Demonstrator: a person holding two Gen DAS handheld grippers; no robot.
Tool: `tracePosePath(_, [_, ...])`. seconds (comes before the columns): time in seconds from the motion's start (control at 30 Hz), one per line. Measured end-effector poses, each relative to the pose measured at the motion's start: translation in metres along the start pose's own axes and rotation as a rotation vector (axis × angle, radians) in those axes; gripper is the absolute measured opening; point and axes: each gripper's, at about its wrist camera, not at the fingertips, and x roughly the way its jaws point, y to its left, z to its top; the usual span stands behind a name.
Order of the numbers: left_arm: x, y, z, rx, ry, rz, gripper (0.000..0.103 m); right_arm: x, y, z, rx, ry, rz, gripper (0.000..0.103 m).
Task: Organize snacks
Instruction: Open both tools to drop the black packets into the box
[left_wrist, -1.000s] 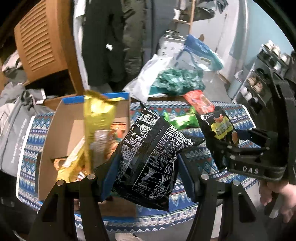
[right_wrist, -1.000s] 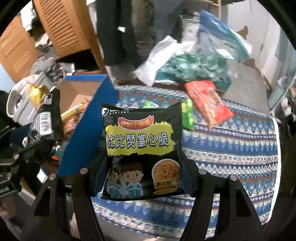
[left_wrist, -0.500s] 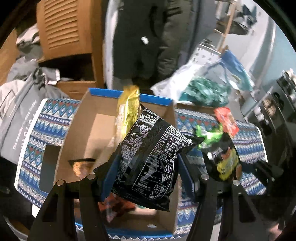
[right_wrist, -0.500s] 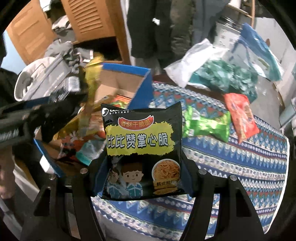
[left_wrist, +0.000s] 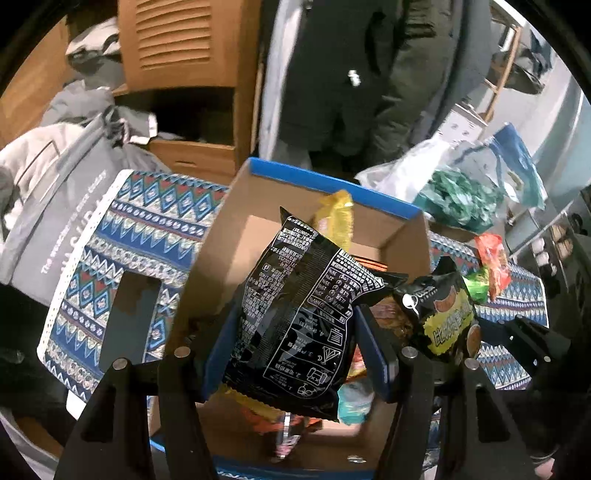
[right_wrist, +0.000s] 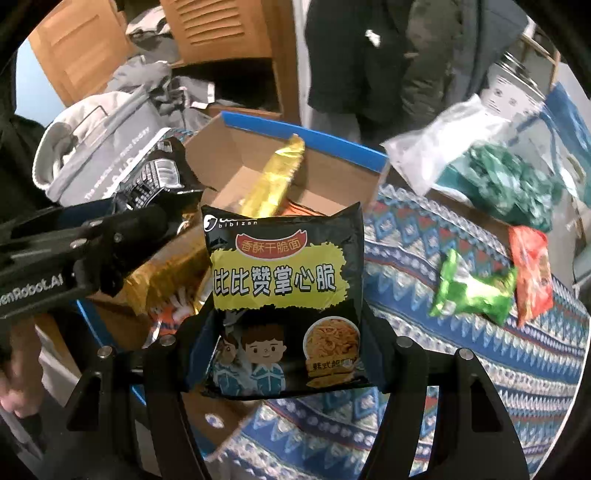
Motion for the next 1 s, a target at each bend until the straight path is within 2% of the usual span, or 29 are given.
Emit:
tracePosePath(0.23, [0.01, 0.03, -0.002, -0.087, 0.035, 0.016, 0.065, 0.013, 0.02, 0.016, -0.041, 0.001, -0.003, 0.068])
tracePosePath(0.3, [0.008, 0.033, -0.003, -0.091, 0.026, 0.026, 0.068, 0.015, 0.024, 0.019, -0.048, -0.001, -0.007, 0.071])
tracePosePath(0.33, [0.008, 0.033, -0.003, -0.088, 0.025, 0.032, 0.07, 0.015, 0.024, 0.019, -0.047, -0.007, -0.009, 0.076])
tracePosePath(0.4, [0.006, 0.034, -0.002, -0.085, 0.021, 0.042, 0.074, 0.014, 0.025, 0.019, -0.053, -0.021, -0.021, 0.077])
tracePosePath(1.0, [-0.021, 0.015, -0.01, -0.069, -0.02, -0.02, 0.077, -0.02, -0.004, 0.005, 0.004, -0.062, -0.047, 0.077])
